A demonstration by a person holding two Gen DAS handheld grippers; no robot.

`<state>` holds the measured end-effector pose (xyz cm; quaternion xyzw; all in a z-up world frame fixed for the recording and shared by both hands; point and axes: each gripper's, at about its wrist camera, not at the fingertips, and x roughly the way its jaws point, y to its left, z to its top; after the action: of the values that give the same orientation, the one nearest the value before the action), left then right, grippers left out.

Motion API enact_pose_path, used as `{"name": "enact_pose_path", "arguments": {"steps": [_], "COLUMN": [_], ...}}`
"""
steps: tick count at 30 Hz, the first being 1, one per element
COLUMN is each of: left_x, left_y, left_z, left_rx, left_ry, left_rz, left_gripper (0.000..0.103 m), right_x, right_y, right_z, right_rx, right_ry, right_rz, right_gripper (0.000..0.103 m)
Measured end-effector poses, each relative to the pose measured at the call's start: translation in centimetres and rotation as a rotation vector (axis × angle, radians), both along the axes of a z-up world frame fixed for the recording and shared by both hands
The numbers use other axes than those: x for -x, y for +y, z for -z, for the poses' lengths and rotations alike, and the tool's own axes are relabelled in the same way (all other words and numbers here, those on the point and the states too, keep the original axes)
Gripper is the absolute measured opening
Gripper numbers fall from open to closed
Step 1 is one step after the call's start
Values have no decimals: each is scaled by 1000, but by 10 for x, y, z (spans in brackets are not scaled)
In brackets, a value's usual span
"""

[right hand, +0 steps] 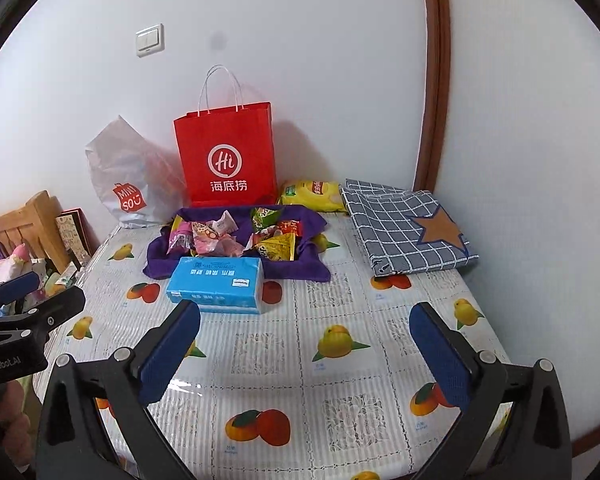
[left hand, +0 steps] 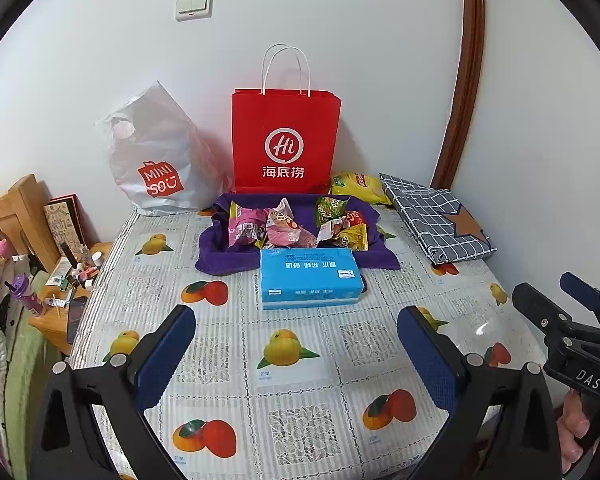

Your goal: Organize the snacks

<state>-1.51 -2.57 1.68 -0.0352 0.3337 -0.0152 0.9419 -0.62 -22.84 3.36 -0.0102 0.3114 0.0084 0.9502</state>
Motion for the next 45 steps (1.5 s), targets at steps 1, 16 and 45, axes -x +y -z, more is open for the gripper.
{"name": "enact_pose_path", "arguments": {"steps": [1, 16, 45], "left_x": [1, 5, 10], "left_y": [0, -2, -5], "left_z": [0, 2, -2], "left_rx": [4, 3, -1], "left_ry": [0, 4, -4], "left_rz": [1, 15, 27], "left_gripper": [102, 102, 102], "right_x": [0, 7, 18], "right_y": [0, 2, -3], "right_z": [0, 5, 4], "right_rx": [-1, 12, 6], "right_ry": [1, 9, 4], "right_rz": [0, 3, 11], "right_gripper": [103, 103, 103]}}
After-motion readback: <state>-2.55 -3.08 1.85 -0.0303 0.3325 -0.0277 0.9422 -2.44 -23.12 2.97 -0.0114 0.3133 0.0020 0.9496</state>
